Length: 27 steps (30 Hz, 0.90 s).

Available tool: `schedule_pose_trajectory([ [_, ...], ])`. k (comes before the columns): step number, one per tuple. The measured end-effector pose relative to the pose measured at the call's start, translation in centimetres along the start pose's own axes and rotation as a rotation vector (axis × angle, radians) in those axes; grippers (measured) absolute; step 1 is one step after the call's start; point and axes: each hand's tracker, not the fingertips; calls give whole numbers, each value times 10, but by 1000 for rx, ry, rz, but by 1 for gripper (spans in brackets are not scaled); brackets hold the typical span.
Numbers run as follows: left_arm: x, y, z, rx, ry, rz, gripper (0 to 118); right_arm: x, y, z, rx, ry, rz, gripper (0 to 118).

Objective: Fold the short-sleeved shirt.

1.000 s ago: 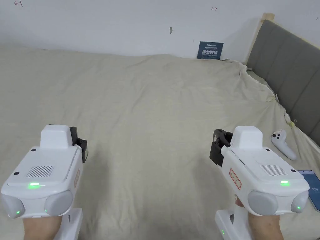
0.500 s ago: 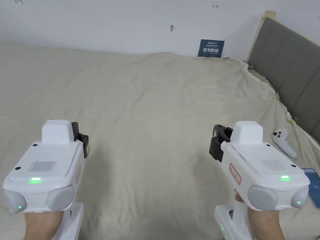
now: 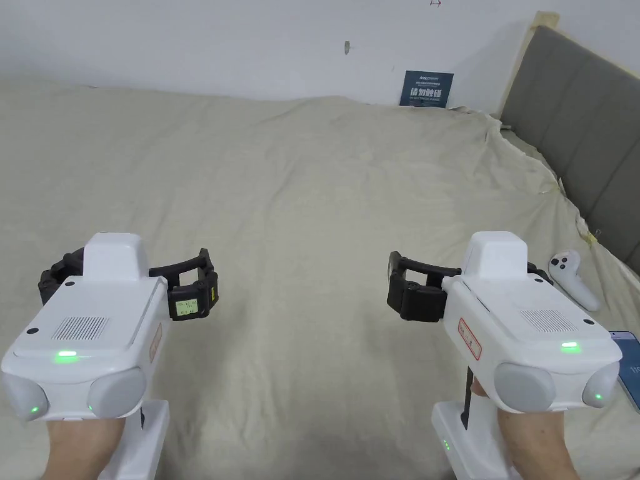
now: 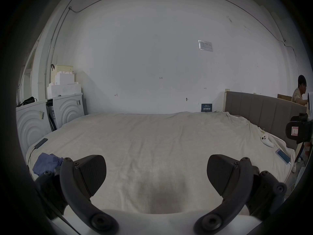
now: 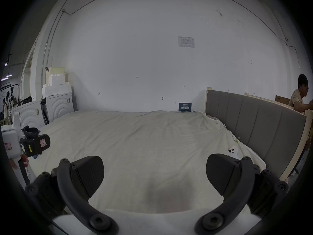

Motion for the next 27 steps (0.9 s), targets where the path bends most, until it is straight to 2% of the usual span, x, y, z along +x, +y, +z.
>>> schedule_pose_trajectory([
  [13, 3, -1, -4, -9, 6, -10, 118, 6, -1, -1, 1, 11, -23, 118],
  [27, 6, 0, 0, -3, 3, -15, 118, 4, 0, -1, 9, 26, -15, 118],
])
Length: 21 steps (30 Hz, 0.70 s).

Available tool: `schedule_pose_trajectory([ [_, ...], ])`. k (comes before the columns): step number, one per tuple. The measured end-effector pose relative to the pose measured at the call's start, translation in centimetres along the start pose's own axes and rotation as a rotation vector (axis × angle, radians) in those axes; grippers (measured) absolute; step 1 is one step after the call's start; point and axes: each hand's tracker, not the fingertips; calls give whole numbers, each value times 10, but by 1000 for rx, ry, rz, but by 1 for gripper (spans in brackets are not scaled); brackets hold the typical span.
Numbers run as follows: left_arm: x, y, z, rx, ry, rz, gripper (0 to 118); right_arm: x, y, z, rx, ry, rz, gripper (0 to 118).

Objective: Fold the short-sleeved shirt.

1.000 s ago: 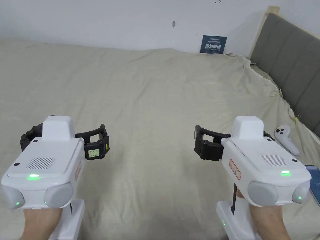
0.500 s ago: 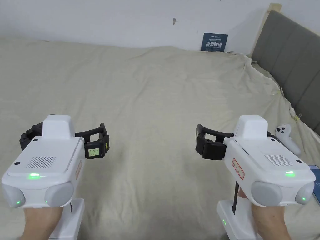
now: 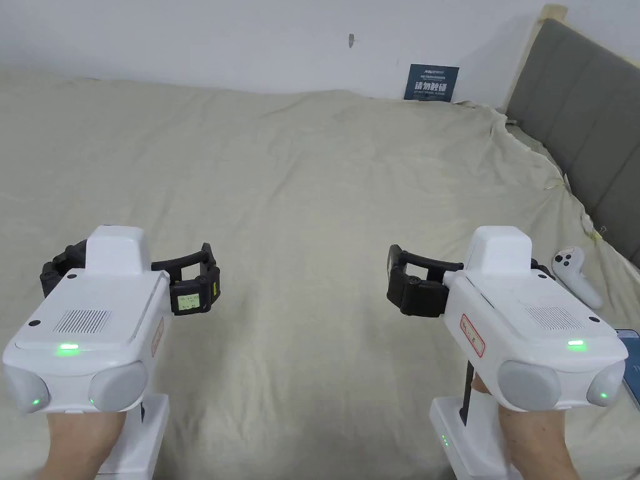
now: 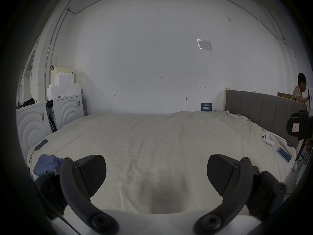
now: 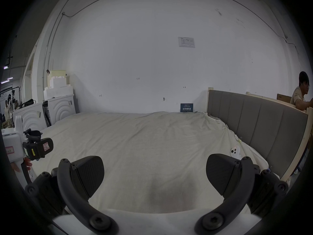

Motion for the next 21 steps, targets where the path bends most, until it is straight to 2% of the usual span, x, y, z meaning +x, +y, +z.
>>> schedule_pose_trajectory([
  [21, 2, 0, -2, 0, -8, -16, 118, 0, -1, 2, 6, -8, -20, 118],
])
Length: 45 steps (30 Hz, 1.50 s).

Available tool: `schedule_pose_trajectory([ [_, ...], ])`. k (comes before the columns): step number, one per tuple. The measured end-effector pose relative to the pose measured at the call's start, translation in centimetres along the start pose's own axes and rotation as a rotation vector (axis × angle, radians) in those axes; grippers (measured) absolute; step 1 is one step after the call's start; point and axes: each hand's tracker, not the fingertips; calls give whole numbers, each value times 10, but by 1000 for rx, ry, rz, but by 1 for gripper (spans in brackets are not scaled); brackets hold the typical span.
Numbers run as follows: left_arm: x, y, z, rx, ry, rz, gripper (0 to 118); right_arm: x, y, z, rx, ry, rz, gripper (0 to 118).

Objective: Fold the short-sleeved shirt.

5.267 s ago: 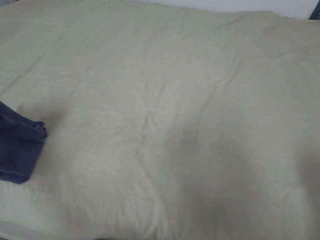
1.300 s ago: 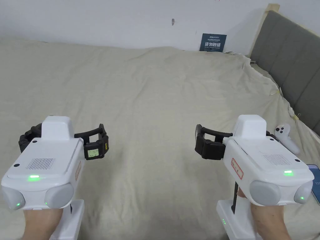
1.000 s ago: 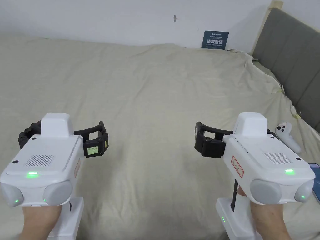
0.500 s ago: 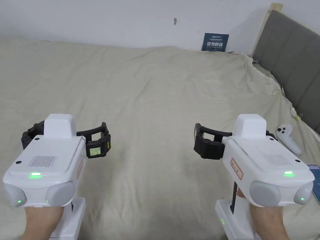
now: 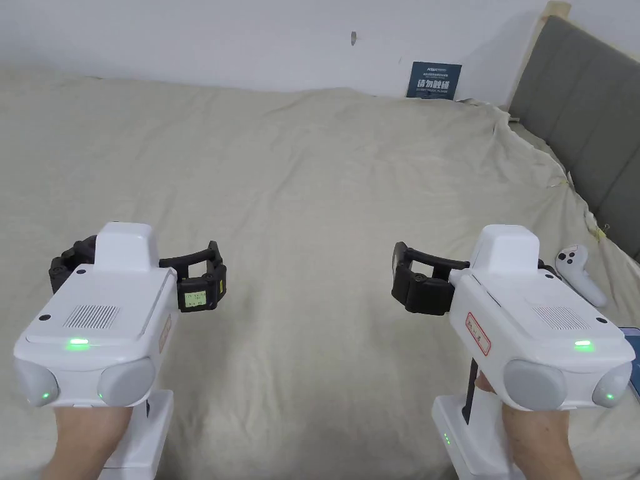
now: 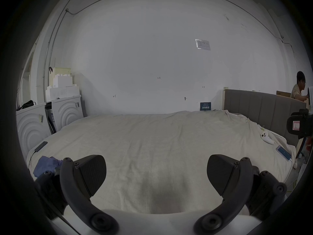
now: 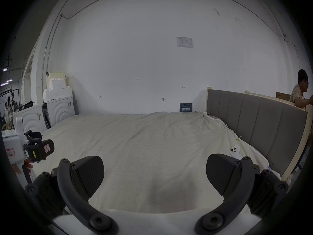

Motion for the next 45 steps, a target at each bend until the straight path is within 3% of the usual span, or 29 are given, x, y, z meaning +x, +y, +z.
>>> schedule_pose_trajectory([
  [32, 5, 0, 2, 5, 1, 14, 118, 1, -1, 2, -14, -4, -6, 118],
  [36, 4, 2, 2, -19, -3, 36, 118, -2, 5, -11, -194, -77, 22, 118],
  [39, 5, 0, 5, -68, 2, 72, 118, -2, 10, -20, -405, -153, -48, 118],
  [42, 7, -10, 14, -109, -26, 170, 118, 3, 3, -25, -640, -71, -147, 116],
  [44, 12, -24, 17, -157, -50, 208, 118, -5, -5, -30, -846, 17, -101, 116],
  [45, 16, -33, 18, -188, -64, 217, 118, -11, -14, -26, -826, 38, -132, 116],
])
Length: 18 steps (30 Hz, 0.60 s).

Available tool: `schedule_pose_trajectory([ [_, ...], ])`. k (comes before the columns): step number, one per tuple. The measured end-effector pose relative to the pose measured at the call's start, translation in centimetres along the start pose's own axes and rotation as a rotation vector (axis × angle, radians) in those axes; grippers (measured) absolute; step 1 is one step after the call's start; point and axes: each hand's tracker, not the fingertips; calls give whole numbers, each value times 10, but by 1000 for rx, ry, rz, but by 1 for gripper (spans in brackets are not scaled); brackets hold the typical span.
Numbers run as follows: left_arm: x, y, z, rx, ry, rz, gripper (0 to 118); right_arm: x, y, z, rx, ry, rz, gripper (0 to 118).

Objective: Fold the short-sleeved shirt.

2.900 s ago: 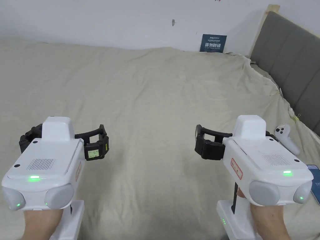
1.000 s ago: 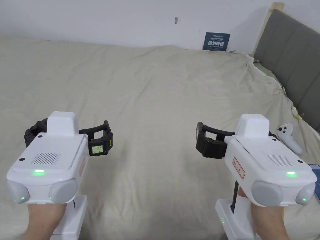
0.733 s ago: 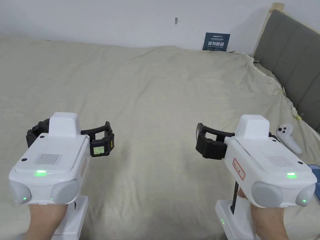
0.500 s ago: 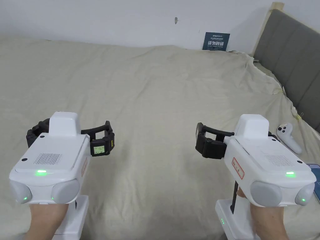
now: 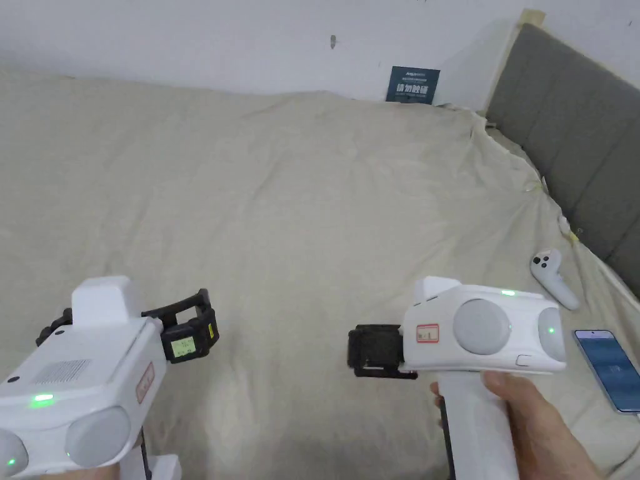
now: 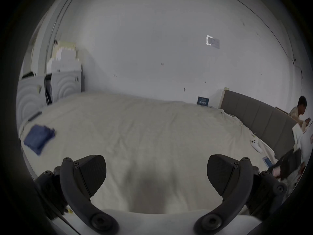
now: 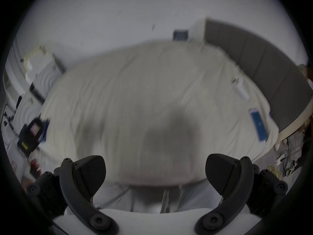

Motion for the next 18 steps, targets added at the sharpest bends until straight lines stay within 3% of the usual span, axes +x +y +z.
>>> schedule_pose_trajectory([
  [5, 16, -38, -5, -120, -32, -27, 118, -19, -30, -5, 30, 38, 20, 116],
  [7, 22, -46, -5, -138, -52, -25, 118, -22, -32, -8, 36, 14, 23, 116],
  [10, 28, -52, -9, -163, -62, -67, 118, -26, -29, -15, 27, -99, 73, 116],
  [12, 29, -52, -12, -167, -64, -81, 118, -22, -25, -16, 31, -62, -1, 116],
  [15, 27, -51, -20, -178, -59, -70, 118, -15, -24, -15, 100, 11, -46, 116],
  [18, 22, -50, -32, -206, -42, -40, 118, -8, -23, -29, 43, -7, -71, 116],
])
